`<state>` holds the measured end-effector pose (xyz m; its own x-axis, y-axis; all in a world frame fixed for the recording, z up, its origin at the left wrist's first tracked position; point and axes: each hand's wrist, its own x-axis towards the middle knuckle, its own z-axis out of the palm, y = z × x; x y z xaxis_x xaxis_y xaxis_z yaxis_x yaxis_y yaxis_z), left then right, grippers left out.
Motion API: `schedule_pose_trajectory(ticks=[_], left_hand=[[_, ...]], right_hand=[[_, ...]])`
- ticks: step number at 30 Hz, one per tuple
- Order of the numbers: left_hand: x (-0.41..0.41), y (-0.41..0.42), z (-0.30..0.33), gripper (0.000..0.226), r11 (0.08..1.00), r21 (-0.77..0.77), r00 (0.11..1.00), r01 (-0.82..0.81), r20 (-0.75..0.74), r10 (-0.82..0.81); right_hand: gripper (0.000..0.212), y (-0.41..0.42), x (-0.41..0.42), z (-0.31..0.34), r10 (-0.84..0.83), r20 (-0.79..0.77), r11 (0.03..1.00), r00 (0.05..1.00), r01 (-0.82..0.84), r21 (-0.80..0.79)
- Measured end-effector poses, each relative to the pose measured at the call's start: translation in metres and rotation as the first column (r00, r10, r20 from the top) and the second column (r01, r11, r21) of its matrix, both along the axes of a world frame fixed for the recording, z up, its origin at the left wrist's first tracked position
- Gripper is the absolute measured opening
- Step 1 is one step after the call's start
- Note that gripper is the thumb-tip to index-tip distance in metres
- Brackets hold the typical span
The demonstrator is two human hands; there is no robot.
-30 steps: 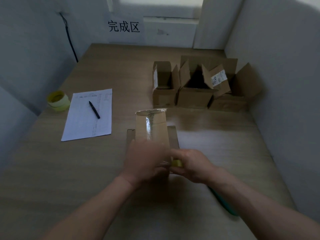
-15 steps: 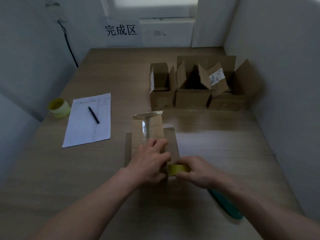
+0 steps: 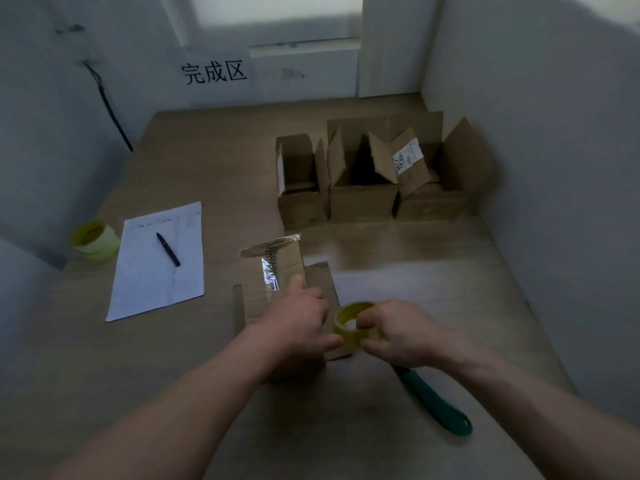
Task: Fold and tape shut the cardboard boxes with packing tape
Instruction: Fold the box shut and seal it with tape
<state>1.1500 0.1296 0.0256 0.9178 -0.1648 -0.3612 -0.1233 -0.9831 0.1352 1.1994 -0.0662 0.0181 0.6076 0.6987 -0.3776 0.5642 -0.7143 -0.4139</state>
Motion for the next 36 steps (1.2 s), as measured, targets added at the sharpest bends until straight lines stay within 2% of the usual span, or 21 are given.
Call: schedule_pose_trajectory(ticks=[2, 4, 5, 7, 11, 13, 15, 16, 17, 18, 20, 21, 23, 25, 27, 28, 32, 36], left_hand=[[0.013, -0.004, 0.002, 0.054, 0.995, 0.039, 0.996, 0.093, 0.010, -0.094], [0.022, -0.007, 0.007, 0.063, 0.972, 0.101, 0.977, 0.212, -0.032, -0.210], [0.025, -0.008, 0.010, 0.057, 0.961, 0.115, 0.967, 0.252, -0.054, -0.247], [0.030, -0.010, 0.014, 0.030, 0.950, 0.132, 0.958, 0.284, -0.077, -0.276], [0.033, -0.003, 0.007, 0.025, 0.971, 0.025, 0.970, 0.239, -0.058, -0.237], [0.029, 0.003, 0.003, 0.028, 0.981, -0.048, 0.981, 0.189, -0.034, -0.191], [0.027, 0.008, 0.000, 0.032, 0.983, -0.131, 0.991, 0.126, -0.022, -0.130], [0.025, 0.009, -0.003, 0.033, 0.982, -0.166, 0.995, 0.095, -0.019, -0.099], [0.024, 0.010, -0.003, 0.033, 0.978, -0.195, 0.997, 0.073, -0.012, -0.077], [0.023, 0.010, -0.004, 0.032, 0.975, -0.213, 0.998, 0.057, -0.008, -0.060], [0.022, 0.009, -0.004, 0.032, 0.973, -0.230, 0.999, 0.037, -0.001, -0.038], [0.022, 0.010, -0.005, 0.031, 0.972, -0.233, 1.000, 0.027, -0.006, -0.029], [0.023, 0.010, -0.003, 0.031, 0.969, -0.246, 1.000, 0.004, -0.028, -0.012], [0.023, 0.009, -0.001, 0.030, 0.967, -0.255, 0.999, -0.012, -0.044, 0.001], [0.023, 0.007, -0.001, 0.029, 0.967, -0.253, 0.999, -0.025, -0.045, 0.014], [0.023, 0.007, -0.001, 0.028, 0.967, -0.252, 0.999, -0.034, -0.045, 0.024], [0.023, 0.005, 0.000, 0.028, 0.966, -0.249, 0.997, -0.066, -0.054, 0.054], [0.023, 0.003, 0.002, 0.026, 0.967, -0.240, 0.996, -0.082, -0.057, 0.070]], right_hand=[[0.014, 0.001, 0.000, 0.006, -0.012, 0.060, 1.000, 0.998, 0.012, 0.004], [0.012, 0.006, -0.002, 0.011, 0.015, 0.195, 0.999, 0.981, -0.023, 0.038], [0.009, 0.010, -0.004, 0.014, 0.045, 0.274, 0.996, 0.961, -0.064, 0.059], [0.008, 0.016, -0.008, 0.018, 0.063, 0.374, 0.989, 0.925, -0.108, 0.100], [0.018, 0.005, -0.025, 0.004, -0.056, 0.424, 0.971, 0.904, -0.049, 0.232], [0.035, -0.009, -0.041, -0.010, -0.253, 0.426, 0.914, 0.869, 0.070, 0.400], [0.051, -0.028, -0.062, -0.031, -0.570, 0.342, 0.756, 0.747, 0.314, 0.574], [0.054, -0.038, -0.072, -0.043, -0.695, 0.284, 0.674, 0.661, 0.461, 0.576], [0.057, -0.047, -0.083, -0.055, -0.767, 0.238, 0.625, 0.596, 0.609, 0.489], [0.061, -0.053, -0.093, -0.068, -0.785, 0.220, 0.619, 0.579, 0.721, 0.311], [0.066, -0.060, -0.112, -0.090, -0.703, 0.226, 0.675, 0.675, 0.732, -0.086], [0.063, -0.061, -0.118, -0.098, -0.653, 0.229, 0.699, 0.722, 0.691, -0.184], [0.051, -0.060, -0.120, -0.104, -0.624, 0.228, 0.718, 0.747, 0.664, -0.210], [0.038, -0.059, -0.124, -0.101, -0.684, 0.162, 0.702, 0.711, 0.702, -0.120], [0.022, -0.059, -0.132, -0.090, -0.747, 0.056, 0.665, 0.662, 0.744, 0.069], [0.018, -0.056, -0.138, -0.082, -0.731, 0.021, 0.676, 0.682, 0.718, 0.166], [0.030, -0.031, -0.156, -0.052, -0.537, -0.047, 0.778, 0.842, 0.516, 0.359], [0.035, -0.012, -0.149, -0.043, -0.530, -0.055, 0.771, 0.846, 0.508, 0.384]])
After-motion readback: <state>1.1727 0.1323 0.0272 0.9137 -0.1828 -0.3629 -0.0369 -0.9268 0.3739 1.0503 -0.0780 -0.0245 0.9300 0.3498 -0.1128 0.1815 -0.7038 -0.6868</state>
